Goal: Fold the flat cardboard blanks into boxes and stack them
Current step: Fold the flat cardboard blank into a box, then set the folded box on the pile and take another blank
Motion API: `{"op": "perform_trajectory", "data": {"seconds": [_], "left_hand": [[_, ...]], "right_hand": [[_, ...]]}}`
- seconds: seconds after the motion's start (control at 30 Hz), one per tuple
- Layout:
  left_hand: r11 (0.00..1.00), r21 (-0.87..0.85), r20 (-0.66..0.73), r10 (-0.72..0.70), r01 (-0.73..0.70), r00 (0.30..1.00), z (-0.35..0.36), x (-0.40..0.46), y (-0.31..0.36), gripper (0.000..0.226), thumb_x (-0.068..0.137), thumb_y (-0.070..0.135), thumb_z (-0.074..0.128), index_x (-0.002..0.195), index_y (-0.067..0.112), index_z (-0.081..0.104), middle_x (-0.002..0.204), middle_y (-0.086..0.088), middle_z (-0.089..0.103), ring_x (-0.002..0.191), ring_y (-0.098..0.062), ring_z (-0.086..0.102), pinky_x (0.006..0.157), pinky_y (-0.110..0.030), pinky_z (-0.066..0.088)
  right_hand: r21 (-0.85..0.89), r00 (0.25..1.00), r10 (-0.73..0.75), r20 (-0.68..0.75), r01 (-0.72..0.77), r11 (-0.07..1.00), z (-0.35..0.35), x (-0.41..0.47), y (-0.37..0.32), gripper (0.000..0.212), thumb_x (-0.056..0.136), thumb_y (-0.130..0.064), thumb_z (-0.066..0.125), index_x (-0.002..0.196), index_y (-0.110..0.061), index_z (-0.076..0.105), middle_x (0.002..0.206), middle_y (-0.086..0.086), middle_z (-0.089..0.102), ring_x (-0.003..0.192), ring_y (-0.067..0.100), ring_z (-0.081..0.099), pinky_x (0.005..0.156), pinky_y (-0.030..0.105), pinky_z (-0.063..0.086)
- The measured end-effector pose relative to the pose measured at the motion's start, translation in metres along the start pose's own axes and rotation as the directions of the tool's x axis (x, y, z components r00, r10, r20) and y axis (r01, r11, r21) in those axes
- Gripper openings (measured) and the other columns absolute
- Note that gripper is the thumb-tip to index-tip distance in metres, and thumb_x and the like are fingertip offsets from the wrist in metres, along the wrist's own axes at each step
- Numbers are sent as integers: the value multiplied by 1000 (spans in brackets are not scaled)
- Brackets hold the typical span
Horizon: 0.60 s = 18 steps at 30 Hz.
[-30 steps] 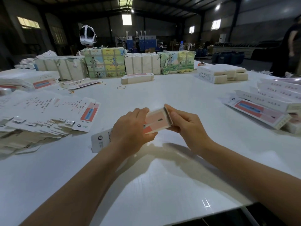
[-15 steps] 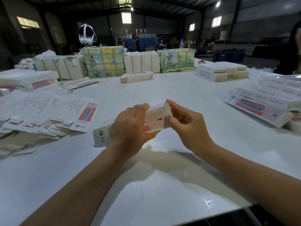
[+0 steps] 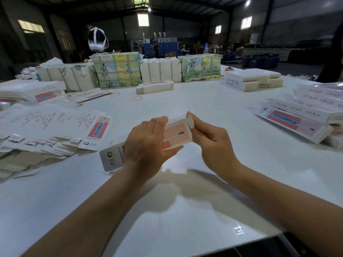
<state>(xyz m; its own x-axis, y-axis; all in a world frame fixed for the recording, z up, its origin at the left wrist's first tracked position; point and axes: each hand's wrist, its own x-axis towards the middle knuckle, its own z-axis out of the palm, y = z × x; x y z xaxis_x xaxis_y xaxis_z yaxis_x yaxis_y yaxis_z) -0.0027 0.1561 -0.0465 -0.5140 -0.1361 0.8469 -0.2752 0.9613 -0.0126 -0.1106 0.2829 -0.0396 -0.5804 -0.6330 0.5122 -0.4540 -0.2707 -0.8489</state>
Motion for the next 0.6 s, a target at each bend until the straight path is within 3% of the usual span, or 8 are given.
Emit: {"op": "perform_trajectory", "data": {"seconds": [0.07, 0.17, 0.3, 0.43, 0.6], "left_hand": [[999, 40, -7, 18, -18, 1000, 0, 1, 1, 66, 63, 43, 82, 108, -1, 63, 92, -17, 68, 72, -32, 65, 62, -38, 55], [993, 109, 3, 38, -38, 999, 1, 2, 4, 65, 63, 43, 82, 105, -2, 64, 87, -16, 67, 68, -32, 64, 57, -36, 54], [987, 157, 3, 28, -29, 1000, 1, 3, 7, 62, 69, 48, 75, 102, -3, 65, 83, -16, 67, 63, -32, 63, 53, -33, 52], [985, 171, 4, 19, -19, 1000, -1, 4, 12, 59, 72, 45, 73, 101, -5, 65, 81, -18, 67, 62, -33, 64, 52, -33, 53], [975, 222, 17, 9, -13, 1000, -2, 5, 18, 57, 71, 44, 76, 100, -4, 66, 79, -16, 67, 60, -32, 63, 51, -31, 52]], "right_hand": [[-22, 1000, -4, -11, 4, 1000, 0, 0, 0, 39, 96, 0, 47, 129, -20, 59, 106, -16, 68, 104, 13, 64, 97, 38, 50], [-101, 1000, -5, 13, 7, 995, 0, -3, -1, 42, 97, 0, 43, 132, -18, 56, 108, -18, 66, 102, 3, 62, 94, 26, 50], [-197, 997, -20, 74, 35, 980, 4, -9, -1, 50, 92, -8, 39, 142, -14, 44, 108, -11, 62, 90, -3, 56, 75, 3, 41], [-387, 989, -127, 77, 147, 910, 9, -11, 0, 50, 94, -6, 44, 144, -7, 37, 101, -3, 58, 79, -2, 49, 70, -1, 34], [-434, 988, -147, 39, 149, 889, 8, -9, 0, 45, 95, -4, 47, 139, -5, 45, 93, -4, 59, 73, 1, 48, 68, 0, 34]]}}
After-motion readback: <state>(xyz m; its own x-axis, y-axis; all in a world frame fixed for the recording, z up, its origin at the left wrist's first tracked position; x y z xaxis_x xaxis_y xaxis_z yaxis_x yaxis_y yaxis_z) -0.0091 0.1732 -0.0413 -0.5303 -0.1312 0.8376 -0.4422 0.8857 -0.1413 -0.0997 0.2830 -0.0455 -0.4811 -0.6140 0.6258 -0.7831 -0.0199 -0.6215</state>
